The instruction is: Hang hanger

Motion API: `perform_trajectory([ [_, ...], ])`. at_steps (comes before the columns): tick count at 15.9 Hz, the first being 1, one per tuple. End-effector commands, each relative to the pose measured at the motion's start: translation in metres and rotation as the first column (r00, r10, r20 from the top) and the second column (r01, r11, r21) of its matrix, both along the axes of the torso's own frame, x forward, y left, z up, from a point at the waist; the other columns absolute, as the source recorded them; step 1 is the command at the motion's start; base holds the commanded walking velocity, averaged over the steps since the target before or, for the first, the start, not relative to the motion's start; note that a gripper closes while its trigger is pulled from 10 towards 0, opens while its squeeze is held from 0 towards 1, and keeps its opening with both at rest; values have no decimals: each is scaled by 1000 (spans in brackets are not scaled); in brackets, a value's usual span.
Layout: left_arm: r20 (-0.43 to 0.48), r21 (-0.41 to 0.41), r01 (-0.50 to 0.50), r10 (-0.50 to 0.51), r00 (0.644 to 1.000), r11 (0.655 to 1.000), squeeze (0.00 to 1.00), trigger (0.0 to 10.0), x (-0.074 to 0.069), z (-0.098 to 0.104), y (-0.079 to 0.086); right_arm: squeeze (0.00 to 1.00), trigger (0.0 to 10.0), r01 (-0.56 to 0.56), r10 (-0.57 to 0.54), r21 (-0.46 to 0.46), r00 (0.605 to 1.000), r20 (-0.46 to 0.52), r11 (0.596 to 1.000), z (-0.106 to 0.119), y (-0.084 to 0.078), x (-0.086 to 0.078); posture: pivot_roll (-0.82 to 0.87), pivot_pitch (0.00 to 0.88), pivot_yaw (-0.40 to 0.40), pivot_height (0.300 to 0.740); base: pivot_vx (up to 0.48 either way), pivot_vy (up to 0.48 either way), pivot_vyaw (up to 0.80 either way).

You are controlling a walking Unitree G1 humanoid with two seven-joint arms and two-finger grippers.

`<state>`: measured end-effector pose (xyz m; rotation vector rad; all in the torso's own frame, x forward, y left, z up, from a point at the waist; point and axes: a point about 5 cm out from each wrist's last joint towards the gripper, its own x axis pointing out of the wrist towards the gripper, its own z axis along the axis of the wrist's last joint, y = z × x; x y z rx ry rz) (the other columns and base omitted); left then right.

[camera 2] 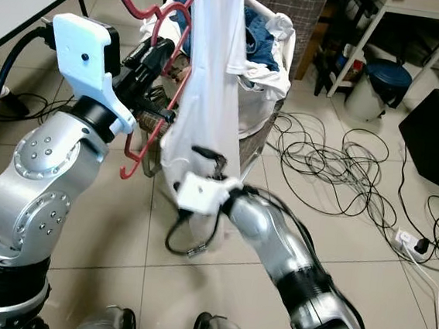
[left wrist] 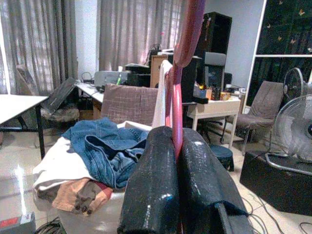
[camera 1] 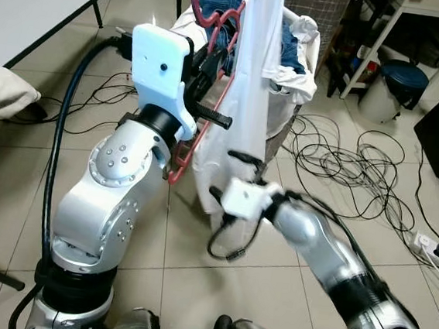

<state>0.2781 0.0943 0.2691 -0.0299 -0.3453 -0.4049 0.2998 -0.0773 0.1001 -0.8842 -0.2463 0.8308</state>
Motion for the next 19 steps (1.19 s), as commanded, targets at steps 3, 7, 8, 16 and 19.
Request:
perform_trajectory([
  [3,67,-4,-9,9,998,1000,0,10000,0,11,2,0,10000,83,-84,39,996,15,996,5,-18,-3,-43,122,-32,740,0,0,0],
  [7,65,13,-66,65,996,998,0,10000,8,11,2,0,10000,193,-182,428,981,-68,883,28,-11,-6,-44,116,-33,740,0,0,0],
  [8,65,-6,-32,32,997,999,0,10000,5,12,-2,1000,10000,236,-190,596,972,-141,767,40,-3,-3,-42,117,-34,740,0,0,0],
  [16,64,-89,42,-36,997,995,0,10000,-7,17,-14,1000,10000,339,-420,682,906,-51,648,71,17,32,-13,135,-48,740,0,0,0],
  [19,73,-144,90,-80,994,986,0,10000,-10,21,-14,1000,10000,348,-433,683,900,-50,643,68,15,37,-13,136,-52,740,0,0,0],
])
